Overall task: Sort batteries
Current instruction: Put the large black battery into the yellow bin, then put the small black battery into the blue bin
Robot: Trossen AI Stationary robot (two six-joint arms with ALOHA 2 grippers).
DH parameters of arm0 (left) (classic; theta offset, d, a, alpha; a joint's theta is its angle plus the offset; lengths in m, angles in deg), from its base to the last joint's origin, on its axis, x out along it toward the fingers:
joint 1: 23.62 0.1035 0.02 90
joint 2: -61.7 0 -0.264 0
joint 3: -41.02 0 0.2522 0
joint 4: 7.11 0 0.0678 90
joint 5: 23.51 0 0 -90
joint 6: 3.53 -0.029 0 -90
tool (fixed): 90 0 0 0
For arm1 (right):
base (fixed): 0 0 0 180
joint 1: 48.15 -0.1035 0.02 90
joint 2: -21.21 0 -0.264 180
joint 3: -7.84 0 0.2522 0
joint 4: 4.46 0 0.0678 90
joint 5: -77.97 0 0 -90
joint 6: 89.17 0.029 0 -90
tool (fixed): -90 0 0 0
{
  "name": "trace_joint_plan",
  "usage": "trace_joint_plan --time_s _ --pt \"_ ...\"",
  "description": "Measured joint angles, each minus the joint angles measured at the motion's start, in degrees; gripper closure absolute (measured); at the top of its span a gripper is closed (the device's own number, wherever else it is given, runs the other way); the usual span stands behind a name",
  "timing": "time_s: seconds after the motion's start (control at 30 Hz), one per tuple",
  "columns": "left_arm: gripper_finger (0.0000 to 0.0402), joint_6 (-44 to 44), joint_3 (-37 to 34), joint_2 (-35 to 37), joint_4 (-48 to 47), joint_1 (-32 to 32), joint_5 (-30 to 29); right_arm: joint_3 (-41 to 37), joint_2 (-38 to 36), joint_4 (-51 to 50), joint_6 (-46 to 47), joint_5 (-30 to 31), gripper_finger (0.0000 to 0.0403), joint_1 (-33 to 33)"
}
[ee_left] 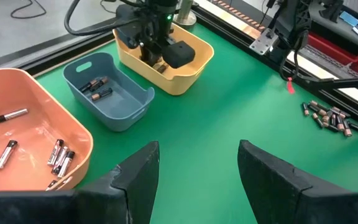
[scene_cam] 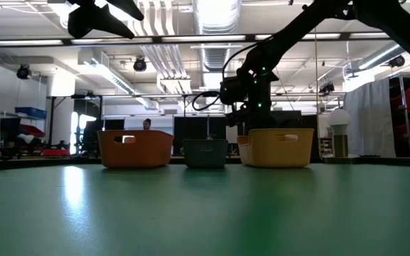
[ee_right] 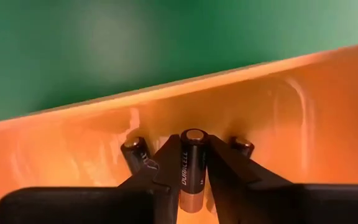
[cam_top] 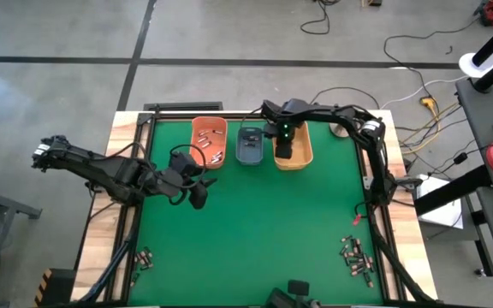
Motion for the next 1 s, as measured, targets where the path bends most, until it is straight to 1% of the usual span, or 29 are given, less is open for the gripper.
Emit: trace_joint_plan --time_s 0.1,0.17,0.37,0.5,0.7,0.87,1.0 --pt "0.0206 0.00 0.00 0.10 -0.06 0.00 0.00 0.00 0.70 -0.02 0.14 0.18 0.0324 -0.07" --pt "0.0206 0.00 0.00 0.49 -0.14 0.00 0.00 0.00 1.05 0.07 0.39 0.46 0.0319 -0.07" --pt "0.0206 -0.10 0.00 1.83 -1.29 0.00 -0.08 0.00 1.08 0.17 1.19 0.53 0.0323 -0.07" --pt "0.0206 -2.28 1.15 2.56 -2.53 0.00 -0.20 -0.09 -0.90 0.12 2.47 0.63 0.0321 -0.07" --pt "0.0206 -9.82 5.08 3.42 -3.68 0.00 -3.26 -0.09 -6.88 -1.79 3.57 3.69 0.0286 -0.25" --pt "0.0206 -15.48 10.30 3.98 -6.47 0.00 -7.43 -0.09 -16.57 -6.35 8.55 2.28 0.0255 -1.84" --pt "0.0206 -21.11 13.65 3.99 -6.88 0.00 -10.15 -0.09 -25.69 -7.45 14.79 1.36 0.0240 -6.77"
